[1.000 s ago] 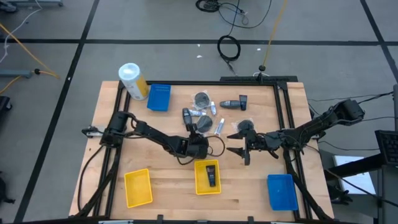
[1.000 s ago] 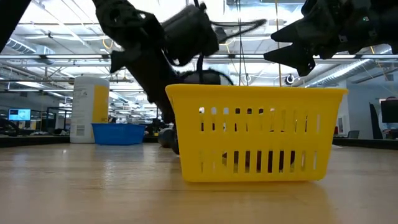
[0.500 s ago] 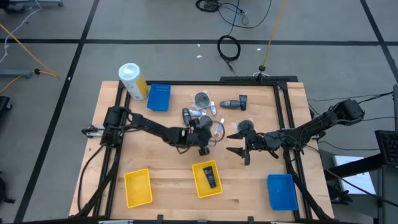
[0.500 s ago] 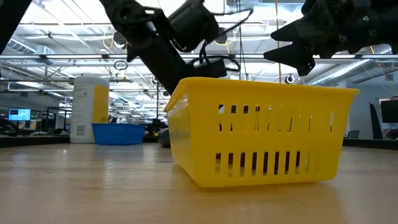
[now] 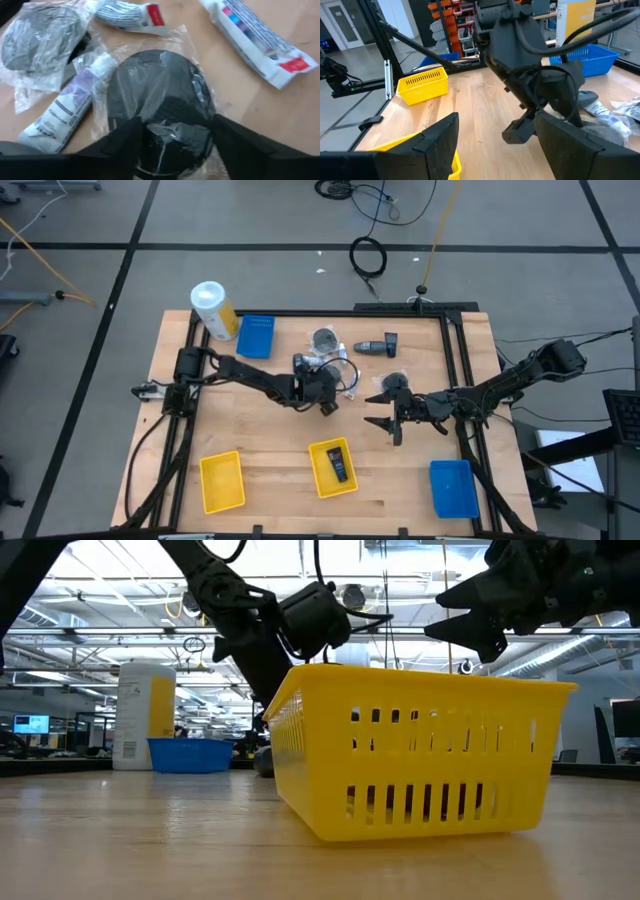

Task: Pick & Place Travel size toiletries
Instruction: Put the black hairbrush into the bottom blue bin

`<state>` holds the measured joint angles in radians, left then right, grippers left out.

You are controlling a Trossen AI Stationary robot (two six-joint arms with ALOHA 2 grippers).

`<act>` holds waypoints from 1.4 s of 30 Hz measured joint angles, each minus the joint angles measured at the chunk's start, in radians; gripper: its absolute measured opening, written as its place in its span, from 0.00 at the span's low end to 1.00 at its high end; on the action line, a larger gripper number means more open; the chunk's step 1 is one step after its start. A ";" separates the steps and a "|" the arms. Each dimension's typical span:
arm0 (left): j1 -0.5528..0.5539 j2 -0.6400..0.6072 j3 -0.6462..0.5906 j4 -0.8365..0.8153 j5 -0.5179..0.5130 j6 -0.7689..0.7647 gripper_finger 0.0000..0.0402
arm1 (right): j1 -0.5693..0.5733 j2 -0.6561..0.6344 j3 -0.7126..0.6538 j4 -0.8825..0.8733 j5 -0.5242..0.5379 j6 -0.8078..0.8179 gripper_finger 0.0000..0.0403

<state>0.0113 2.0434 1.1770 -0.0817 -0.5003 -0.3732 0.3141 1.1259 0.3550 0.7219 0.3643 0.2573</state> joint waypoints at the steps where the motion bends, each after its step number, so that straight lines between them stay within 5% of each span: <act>1: -0.003 0.000 0.000 0.003 0.000 0.008 0.50 | 0.000 0.000 0.000 0.000 0.000 0.000 0.63; 8: -0.007 0.000 0.000 -0.008 0.018 0.055 0.10 | 0.000 0.000 0.000 -0.001 0.000 0.000 0.63; 11: -0.009 -0.002 0.001 -0.008 0.024 0.059 0.02 | 0.000 0.000 0.000 -0.002 0.000 0.000 0.63; 32: -0.065 -0.097 0.000 -0.005 0.072 0.107 0.03 | 0.000 0.000 0.000 -0.024 0.001 0.000 0.63; 36: -0.061 -0.053 0.000 0.081 0.112 0.296 0.14 | 0.000 0.000 0.000 -0.021 0.001 0.000 0.63; 42: -0.049 0.015 0.000 0.171 0.024 0.500 0.38 | 0.000 0.000 0.000 -0.013 0.001 -0.004 0.63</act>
<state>-0.0381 2.0585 1.1774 0.0891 -0.4766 0.1263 0.3140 1.1263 0.3550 0.7093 0.3650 0.2535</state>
